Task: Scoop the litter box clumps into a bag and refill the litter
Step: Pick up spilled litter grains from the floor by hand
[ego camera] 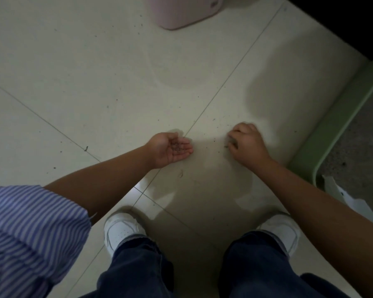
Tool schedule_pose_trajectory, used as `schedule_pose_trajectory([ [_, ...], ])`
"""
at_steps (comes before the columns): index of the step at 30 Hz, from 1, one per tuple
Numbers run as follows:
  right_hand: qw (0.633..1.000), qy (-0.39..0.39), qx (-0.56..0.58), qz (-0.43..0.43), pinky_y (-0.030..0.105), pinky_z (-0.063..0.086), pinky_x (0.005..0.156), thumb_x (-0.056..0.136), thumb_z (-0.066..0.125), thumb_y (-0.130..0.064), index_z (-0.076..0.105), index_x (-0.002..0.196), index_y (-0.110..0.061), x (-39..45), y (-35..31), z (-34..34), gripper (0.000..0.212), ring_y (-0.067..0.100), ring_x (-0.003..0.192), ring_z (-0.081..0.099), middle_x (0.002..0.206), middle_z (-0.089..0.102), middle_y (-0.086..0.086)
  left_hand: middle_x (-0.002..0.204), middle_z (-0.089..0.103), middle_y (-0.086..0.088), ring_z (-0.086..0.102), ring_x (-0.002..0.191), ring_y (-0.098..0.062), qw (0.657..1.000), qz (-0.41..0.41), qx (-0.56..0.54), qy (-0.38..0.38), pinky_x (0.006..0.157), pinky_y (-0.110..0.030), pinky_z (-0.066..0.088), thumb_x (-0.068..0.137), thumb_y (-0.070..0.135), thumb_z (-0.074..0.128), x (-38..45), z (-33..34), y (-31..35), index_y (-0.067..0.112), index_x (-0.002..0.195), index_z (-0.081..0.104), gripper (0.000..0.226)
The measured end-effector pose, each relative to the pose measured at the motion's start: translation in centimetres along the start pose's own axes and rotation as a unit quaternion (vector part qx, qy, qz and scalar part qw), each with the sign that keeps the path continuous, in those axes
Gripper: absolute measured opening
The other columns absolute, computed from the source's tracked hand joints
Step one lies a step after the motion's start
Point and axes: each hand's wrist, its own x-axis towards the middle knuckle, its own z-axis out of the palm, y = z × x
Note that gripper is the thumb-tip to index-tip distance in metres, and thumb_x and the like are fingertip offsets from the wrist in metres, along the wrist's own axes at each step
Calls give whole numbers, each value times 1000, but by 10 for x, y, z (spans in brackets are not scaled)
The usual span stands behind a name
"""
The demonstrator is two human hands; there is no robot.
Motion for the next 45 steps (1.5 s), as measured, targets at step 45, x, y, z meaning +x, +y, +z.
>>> schedule_pose_trajectory([
  [45, 999, -18, 28, 39, 34, 45, 77, 81, 53, 4, 64, 89, 13, -11, -10, 11, 16, 34, 94, 55, 97, 57, 25, 99, 58, -22, 49, 120, -35, 999, -10, -45, 1, 99, -39, 38, 102, 33, 21, -16, 3, -36, -12, 125, 44, 56],
])
